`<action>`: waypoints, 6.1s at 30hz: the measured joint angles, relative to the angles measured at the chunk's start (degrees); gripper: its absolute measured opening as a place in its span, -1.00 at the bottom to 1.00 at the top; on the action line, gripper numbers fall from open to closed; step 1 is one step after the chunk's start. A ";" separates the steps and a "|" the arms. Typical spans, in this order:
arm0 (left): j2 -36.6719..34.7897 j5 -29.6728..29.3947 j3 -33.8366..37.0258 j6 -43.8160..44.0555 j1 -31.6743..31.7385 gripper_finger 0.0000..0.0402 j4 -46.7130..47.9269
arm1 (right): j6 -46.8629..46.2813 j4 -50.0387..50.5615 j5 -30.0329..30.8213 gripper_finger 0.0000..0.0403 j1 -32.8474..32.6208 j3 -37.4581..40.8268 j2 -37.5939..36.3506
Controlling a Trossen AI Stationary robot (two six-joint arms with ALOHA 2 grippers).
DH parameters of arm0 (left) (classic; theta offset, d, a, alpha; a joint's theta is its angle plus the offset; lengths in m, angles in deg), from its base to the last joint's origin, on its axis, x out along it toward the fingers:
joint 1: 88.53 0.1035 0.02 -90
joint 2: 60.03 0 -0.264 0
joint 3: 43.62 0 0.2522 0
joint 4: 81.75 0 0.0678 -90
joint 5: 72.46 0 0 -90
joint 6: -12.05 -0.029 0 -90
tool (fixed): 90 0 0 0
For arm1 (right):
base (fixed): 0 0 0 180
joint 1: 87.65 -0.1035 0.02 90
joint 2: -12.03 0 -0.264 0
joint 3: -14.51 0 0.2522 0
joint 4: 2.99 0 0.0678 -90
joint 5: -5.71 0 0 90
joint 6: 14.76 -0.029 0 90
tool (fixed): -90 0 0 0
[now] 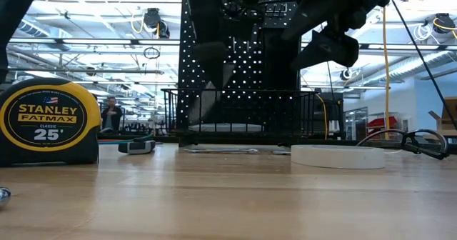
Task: Hang tools onto peg board
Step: Put the silver utility knife into the pegboard basket, then put the ratchet wrench into the pegboard bin
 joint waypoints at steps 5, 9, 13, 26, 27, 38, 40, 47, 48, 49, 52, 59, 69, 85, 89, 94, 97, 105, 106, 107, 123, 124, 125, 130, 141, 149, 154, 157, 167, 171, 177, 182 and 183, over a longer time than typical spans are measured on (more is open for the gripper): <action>0.00 0.02 0.00 -0.02 0.00 -0.06 -0.23 | 0.00 0.02 -0.02 0.34 0.00 0.00 0.00; -0.26 0.32 0.00 -0.03 -0.03 -0.05 -0.21 | 0.31 0.03 -0.02 0.34 0.00 0.00 0.00; -2.11 1.68 -0.69 0.00 -0.69 -0.04 -0.09 | 1.12 0.07 -0.02 0.34 0.00 0.00 0.00; -16.83 5.93 -2.27 7.21 -6.62 -0.04 -1.68 | 8.92 0.10 -1.55 0.34 0.00 -4.63 0.00; -18.07 5.95 -2.27 7.66 -7.26 -0.04 -1.80 | 9.78 0.36 -1.55 0.34 0.00 -5.44 0.00; -34.14 1.47 2.00 18.54 -16.36 -0.04 -4.12 | 16.97 0.32 -1.54 0.34 0.00 -14.07 0.10; -37.04 -1.57 4.80 21.72 -18.67 -0.04 -4.41 | 17.02 0.28 -1.53 0.34 0.00 -14.92 0.48; -46.94 -11.91 19.70 35.90 -28.01 -0.04 -6.40 | 18.54 -0.27 -4.45 0.34 0.04 -16.83 4.02; -48.27 -12.88 22.35 38.09 -29.42 -0.04 -7.41 | 18.66 -0.32 -4.85 0.34 0.04 -17.12 4.57; -49.54 -13.28 24.92 39.92 -30.65 -0.04 -8.53 | 18.72 -0.24 -5.59 0.34 0.05 -17.33 5.13; -52.39 -13.22 32.21 44.90 -34.18 -0.04 -12.05 | 19.09 -0.38 -7.55 0.34 0.09 -17.92 6.56; -53.02 -9.76 44.34 53.17 -42.77 -0.04 -18.68 | 18.69 -0.34 -7.43 0.34 0.11 -18.14 6.86; -47.69 -8.70 52.39 59.63 -47.60 -0.04 -24.15 | 6.72 12.53 -7.07 0.34 -0.49 -18.15 6.88; -44.40 -11.21 52.48 54.90 -47.36 -0.04 -28.82 | 0.18 17.49 -4.08 0.34 4.38 -8.54 15.99; -44.44 -11.21 52.48 54.92 -47.36 -0.04 -28.81 | -3.55 19.35 -5.08 0.34 3.92 -7.85 15.14; -44.61 -11.21 52.48 53.75 -47.36 -0.04 -29.03 | -16.20 25.15 -9.68 0.34 -0.95 -7.85 10.01; -44.62 -11.27 52.48 52.34 -46.74 -0.04 -29.58 | -25.77 28.53 -11.87 0.34 -5.06 -7.85 7.25; -44.63 -7.83 52.46 38.41 -39.26 -0.04 -37.15 | -45.58 35.88 -13.43 0.34 -15.79 -7.85 6.10; -44.61 -6.36 52.46 35.89 -37.73 -0.04 -38.83 | -47.23 36.64 -13.30 0.34 -16.94 -7.85 6.10; -44.61 -4.86 52.46 33.61 -36.09 -0.04 -40.53 | -49.12 37.83 -13.32 0.34 -17.98 -7.85 6.10; -44.63 13.11 52.41 20.96 -20.45 -0.04 -51.79 | -69.93 38.37 -12.30 0.34 -30.77 -2.45 6.71; -44.63 13.56 52.41 20.93 -20.16 -0.04 -51.80 | -70.19 37.80 -11.60 0.34 -31.20 -1.39 6.71; -44.63 13.75 52.41 20.92 -19.97 -0.04 -51.82 | -70.30 37.28 -10.75 0.33 -31.40 -0.50 6.71; -44.63 13.85 52.41 20.98 -19.85 -0.04 -52.10 | -70.72 37.17 -9.64 0.19 -31.30 1.79 6.75; -44.63 13.86 52.41 22.26 -19.85 -0.04 -52.07 | -71.64 30.71 -8.50 -0.23 -31.32 7.04 6.73; -44.63 13.86 52.41 22.54 -19.87 -0.04 -52.10 | -71.14 30.96 -7.46 -0.77 -31.43 7.39 7.66; -44.63 13.84 52.35 23.90 -19.87 -0.04 -52.72 | -70.26 30.51 -5.59 -0.81 -31.34 6.18 8.47; -44.68 13.86 51.54 23.82 -19.87 -0.04 -52.52 | -68.37 31.53 -3.97 -0.81 -30.52 3.48 8.52; -50.63 13.76 49.62 22.50 -19.87 -0.04 -52.06 | -57.84 49.92 10.19 -0.81 -25.63 -13.12 8.48; -55.11 13.11 49.62 23.02 -19.87 -0.04 -51.31 | -46.17 51.27 18.66 -0.81 -23.50 -21.16 8.46; -62.33 9.80 49.62 26.52 -19.87 -0.04 -44.25 | -22.01 47.62 26.09 -0.81 -17.99 -31.10 8.35; -67.35 7.83 49.62 28.63 -19.93 -0.04 -38.95 | 3.03 34.74 25.33 -0.81 -11.98 -34.84 8.33; -68.13 7.78 49.62 28.99 -20.06 -0.04 -38.51 | 7.99 31.81 24.03 -0.81 -10.61 -35.16 8.33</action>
